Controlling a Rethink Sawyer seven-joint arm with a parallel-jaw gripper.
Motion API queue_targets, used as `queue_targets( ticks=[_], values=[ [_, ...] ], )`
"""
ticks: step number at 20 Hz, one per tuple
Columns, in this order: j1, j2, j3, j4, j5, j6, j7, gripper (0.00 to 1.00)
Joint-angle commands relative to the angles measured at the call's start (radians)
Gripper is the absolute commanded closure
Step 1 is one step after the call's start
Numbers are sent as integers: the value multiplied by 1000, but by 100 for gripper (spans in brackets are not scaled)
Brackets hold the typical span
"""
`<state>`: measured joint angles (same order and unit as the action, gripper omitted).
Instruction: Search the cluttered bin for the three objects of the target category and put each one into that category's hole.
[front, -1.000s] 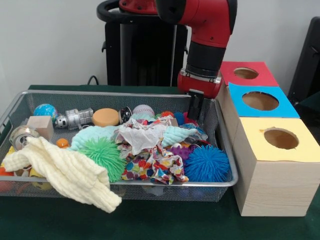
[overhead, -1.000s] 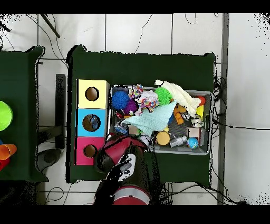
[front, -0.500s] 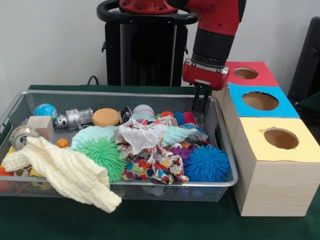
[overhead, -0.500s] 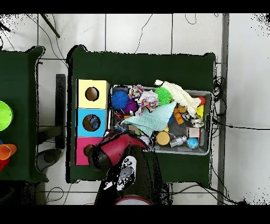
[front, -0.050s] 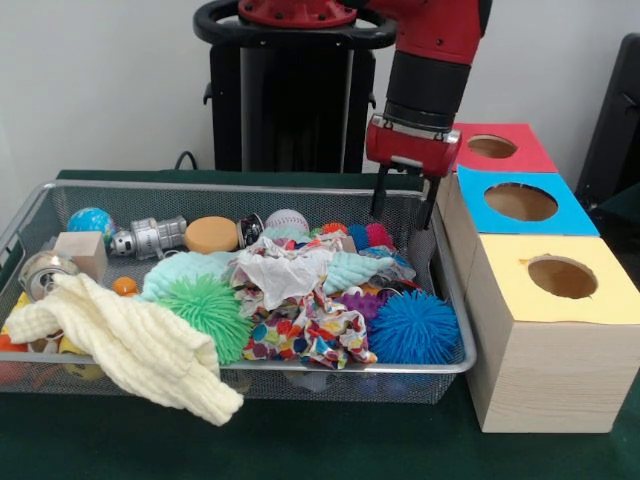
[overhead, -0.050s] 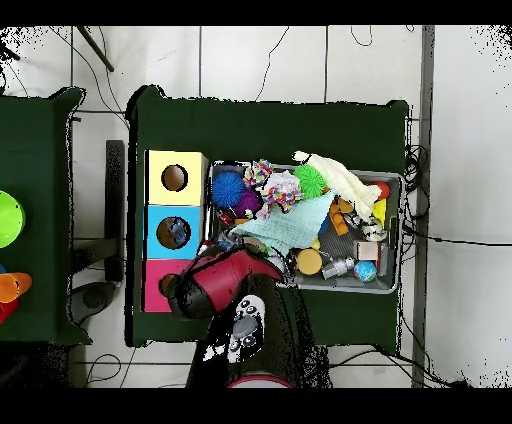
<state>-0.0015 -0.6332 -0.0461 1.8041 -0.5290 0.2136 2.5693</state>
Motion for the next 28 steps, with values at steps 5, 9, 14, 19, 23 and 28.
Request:
queue_targets(
  ticks=[5, 9, 14, 19, 23, 28],
  values=[
    [-213, 174, 193, -37, -113, -142, -97, 0],
    [-301, 231, 237, -37, -194, -201, -113, 0],
    [-341, 261, 266, -26, -251, -225, -100, 0],
    [-331, 255, 281, -31, -254, -214, -78, 0],
    [-331, 246, 299, -34, -249, -190, -74, 0],
    [-324, 262, 297, -49, -253, -204, -68, 0]
  ],
)
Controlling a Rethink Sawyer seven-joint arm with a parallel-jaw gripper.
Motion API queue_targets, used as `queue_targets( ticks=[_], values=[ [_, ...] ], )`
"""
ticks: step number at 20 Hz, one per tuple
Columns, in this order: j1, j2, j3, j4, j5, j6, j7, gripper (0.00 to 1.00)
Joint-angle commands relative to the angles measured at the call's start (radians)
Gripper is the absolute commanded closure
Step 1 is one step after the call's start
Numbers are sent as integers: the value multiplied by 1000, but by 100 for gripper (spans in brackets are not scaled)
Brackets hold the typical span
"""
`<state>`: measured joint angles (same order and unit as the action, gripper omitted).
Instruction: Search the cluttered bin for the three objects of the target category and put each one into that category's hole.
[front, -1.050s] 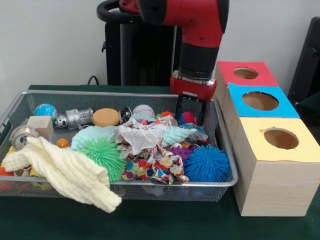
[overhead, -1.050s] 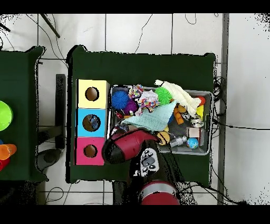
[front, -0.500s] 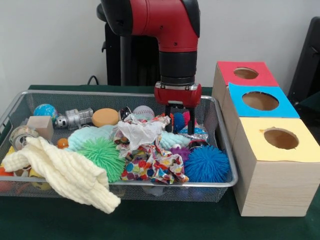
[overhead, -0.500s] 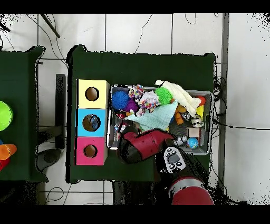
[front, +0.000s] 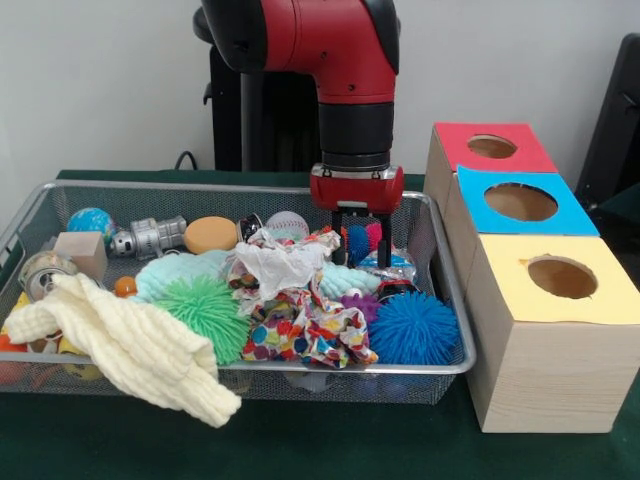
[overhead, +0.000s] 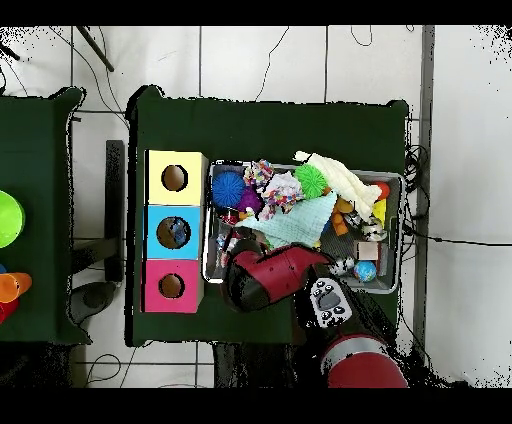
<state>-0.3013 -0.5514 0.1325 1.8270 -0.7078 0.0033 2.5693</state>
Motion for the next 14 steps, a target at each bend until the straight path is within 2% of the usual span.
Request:
queue_targets(
  ticks=[1, 9, 14],
  values=[
    [-22, 180, 117, -72, -74, 5, -67, 0],
    [-16, 171, 121, -68, -67, 4, -61, 0],
    [15, 165, 110, -69, -45, -6, -36, 0]
  ],
)
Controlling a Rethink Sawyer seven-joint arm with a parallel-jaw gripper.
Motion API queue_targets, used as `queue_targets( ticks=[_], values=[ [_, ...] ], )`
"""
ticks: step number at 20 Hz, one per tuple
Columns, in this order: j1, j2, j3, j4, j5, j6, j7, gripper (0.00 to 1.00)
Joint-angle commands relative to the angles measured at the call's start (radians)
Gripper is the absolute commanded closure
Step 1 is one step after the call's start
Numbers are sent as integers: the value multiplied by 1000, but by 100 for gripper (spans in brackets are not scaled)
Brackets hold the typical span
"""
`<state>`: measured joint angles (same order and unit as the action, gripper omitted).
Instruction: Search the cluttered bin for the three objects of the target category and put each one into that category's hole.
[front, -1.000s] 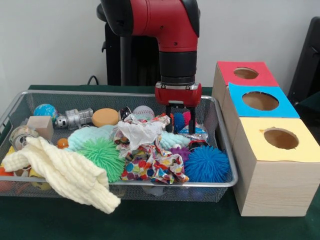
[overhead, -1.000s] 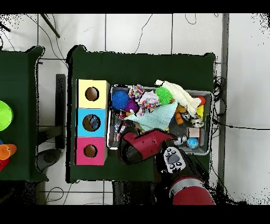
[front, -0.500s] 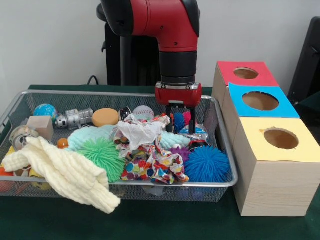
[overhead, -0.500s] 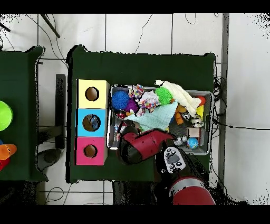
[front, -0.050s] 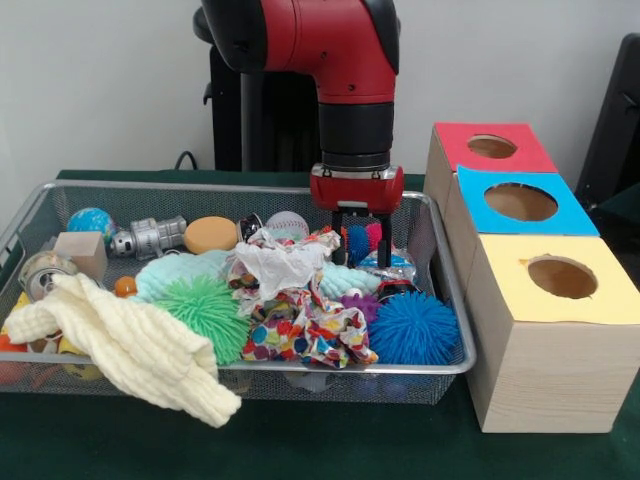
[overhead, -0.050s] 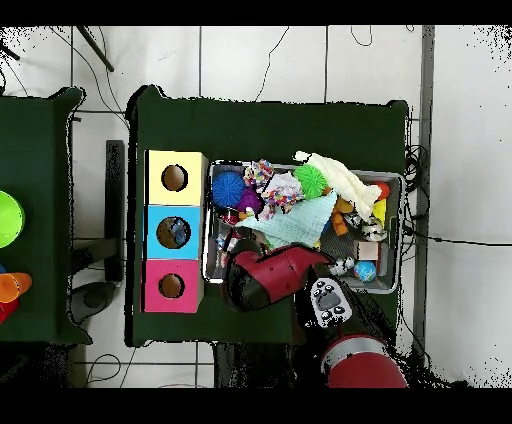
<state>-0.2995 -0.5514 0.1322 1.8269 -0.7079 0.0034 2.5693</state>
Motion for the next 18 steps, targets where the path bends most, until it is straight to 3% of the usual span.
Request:
queue_targets(
  ticks=[1, 6, 18],
  values=[
    [23, 166, 106, -70, -39, -13, -27, 0],
    [75, 181, 67, -84, -17, -60, 13, 0],
    [114, 193, 41, -104, 13, -79, 30, 0]
  ],
)
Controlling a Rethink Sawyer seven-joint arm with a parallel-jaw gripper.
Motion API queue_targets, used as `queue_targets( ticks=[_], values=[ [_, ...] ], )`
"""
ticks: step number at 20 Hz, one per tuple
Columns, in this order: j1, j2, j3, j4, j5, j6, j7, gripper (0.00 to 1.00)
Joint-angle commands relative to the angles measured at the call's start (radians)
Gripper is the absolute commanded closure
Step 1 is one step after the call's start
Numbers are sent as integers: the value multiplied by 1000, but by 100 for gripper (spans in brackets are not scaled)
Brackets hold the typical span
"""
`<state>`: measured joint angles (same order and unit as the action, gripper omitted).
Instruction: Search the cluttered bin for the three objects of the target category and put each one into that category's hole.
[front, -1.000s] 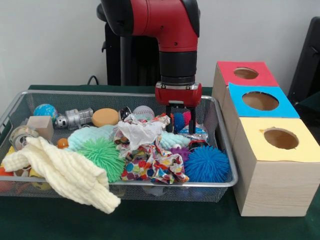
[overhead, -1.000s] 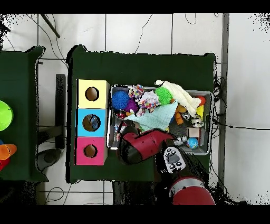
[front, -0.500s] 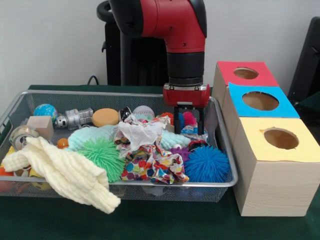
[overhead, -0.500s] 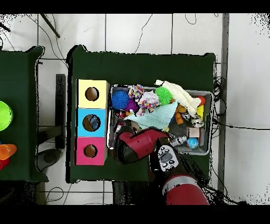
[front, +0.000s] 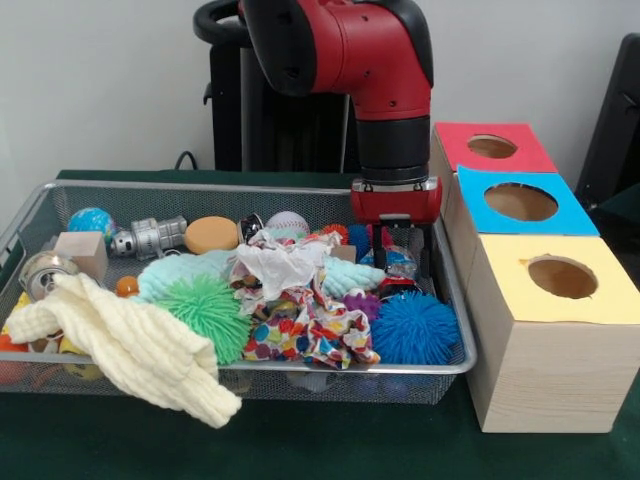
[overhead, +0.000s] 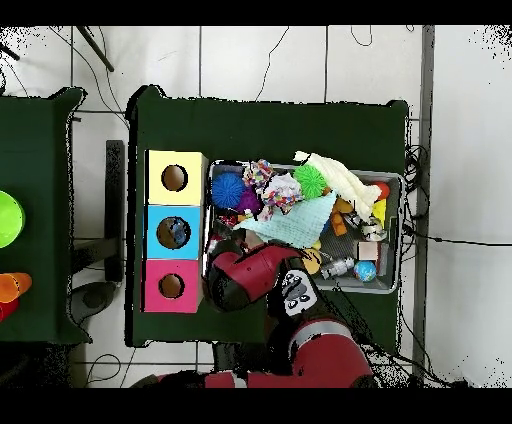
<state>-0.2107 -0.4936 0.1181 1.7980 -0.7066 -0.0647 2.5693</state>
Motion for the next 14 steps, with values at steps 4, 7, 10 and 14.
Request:
queue_targets(
  ticks=[4, 7, 10, 14],
  values=[
    [44, 153, 35, -89, 15, -31, 34, 0],
    [57, 160, 22, -98, 22, -34, 36, 0],
    [75, 161, 6, -102, 32, -37, 40, 0],
    [104, 155, -21, -119, 36, 19, 21, 100]
  ],
)
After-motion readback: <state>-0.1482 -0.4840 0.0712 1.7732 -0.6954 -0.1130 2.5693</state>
